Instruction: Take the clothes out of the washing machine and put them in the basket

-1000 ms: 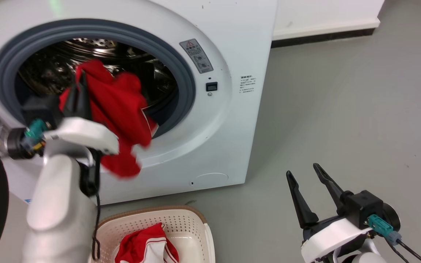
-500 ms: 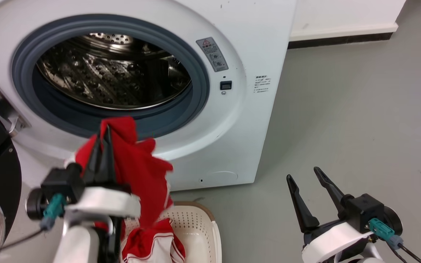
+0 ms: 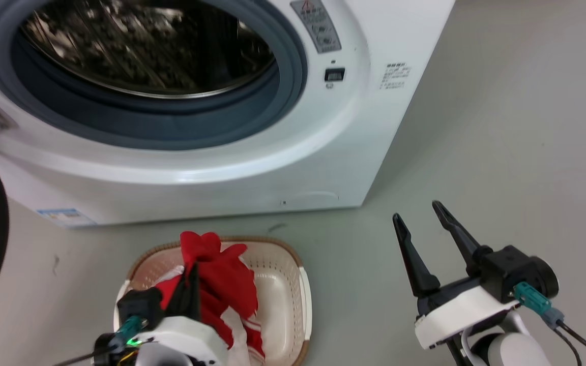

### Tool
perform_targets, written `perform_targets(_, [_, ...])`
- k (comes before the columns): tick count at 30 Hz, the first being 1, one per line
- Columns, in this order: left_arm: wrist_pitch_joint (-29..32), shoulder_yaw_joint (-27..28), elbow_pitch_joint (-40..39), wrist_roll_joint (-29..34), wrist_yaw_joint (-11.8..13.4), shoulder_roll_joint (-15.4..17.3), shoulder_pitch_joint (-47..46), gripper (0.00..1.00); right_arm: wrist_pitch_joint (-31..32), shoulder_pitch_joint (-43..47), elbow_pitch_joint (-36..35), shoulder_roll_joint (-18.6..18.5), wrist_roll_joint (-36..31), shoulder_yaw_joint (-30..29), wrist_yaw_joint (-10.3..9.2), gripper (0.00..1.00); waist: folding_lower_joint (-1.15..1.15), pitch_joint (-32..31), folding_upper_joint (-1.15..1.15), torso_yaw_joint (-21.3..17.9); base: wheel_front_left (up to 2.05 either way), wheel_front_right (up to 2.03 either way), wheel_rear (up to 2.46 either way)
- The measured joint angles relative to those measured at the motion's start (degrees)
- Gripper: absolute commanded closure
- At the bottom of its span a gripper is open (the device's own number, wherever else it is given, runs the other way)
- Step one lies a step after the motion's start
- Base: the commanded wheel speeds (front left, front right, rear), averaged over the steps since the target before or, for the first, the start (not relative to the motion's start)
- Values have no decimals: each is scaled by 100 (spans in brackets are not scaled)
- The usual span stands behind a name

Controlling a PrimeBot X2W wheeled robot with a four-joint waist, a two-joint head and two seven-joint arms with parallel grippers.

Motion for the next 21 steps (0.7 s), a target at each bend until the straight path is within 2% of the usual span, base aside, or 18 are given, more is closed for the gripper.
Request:
perform_targets(9, [-190,-439,2246,-181,-435,-63,-1251,100,-104,-468,30,-1,-51,99,-1,0,1,934,0,-29,0,0,0])
perform_targets(21, [-335,-723,4868,-268,-526,-88,-3038,100,-388,-1084,164,-3,47,179,0,0,1,2271,0,-309,0,0,0])
